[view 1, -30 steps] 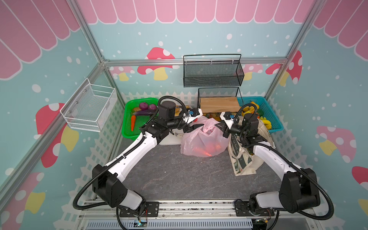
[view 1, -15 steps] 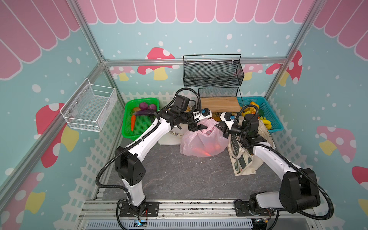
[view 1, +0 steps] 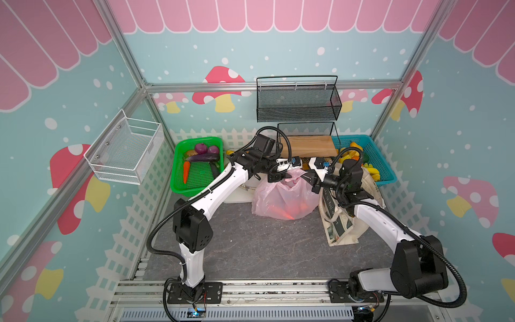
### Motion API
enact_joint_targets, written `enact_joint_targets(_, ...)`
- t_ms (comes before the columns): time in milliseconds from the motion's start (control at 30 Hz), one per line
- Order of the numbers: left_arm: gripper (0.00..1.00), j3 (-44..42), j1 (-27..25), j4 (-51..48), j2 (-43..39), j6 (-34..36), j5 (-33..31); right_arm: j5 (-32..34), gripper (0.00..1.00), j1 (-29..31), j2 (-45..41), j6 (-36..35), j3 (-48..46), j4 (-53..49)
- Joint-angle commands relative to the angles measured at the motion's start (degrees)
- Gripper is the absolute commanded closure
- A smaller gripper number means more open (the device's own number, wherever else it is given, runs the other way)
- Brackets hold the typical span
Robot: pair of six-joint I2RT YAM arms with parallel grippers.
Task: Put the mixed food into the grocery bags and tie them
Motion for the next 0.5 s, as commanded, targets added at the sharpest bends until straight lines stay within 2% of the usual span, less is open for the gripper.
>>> enact_joint_targets(0, 0.75, 1.62, 0.00, -1.51, 0.50, 1.67, -1.11, -1.37, 1.00, 0.32, -0.95, -0.99, -0.73, 2.01)
enact_joint_targets(100, 0.87, 1.22, 0.00, -1.49, 0.15, 1.67, -0.89, -0.18, 1.00, 0.23, -0.92, -1.84, -0.83, 1.61)
enact_joint_targets(167, 0.93, 0.76, 0.02, -1.46, -0.16, 1.81, -0.64, 0.73, 0.96, 0.24, -1.04, -2.76, -0.84, 1.31)
enact_joint_targets(333, 1.00, -0.62, -0.08, -1.45, -1.52, 2.75, -0.22, 6.41, 0.65, 0.15, -3.45, -9.04, -2.28, -1.98)
enact_joint_targets(467, 1.00, -1.96, -0.31, -0.25, -2.39, 4.09, -1.01, 6.47, 0.49, 0.17, -4.64, -14.69, -2.97, -5.19)
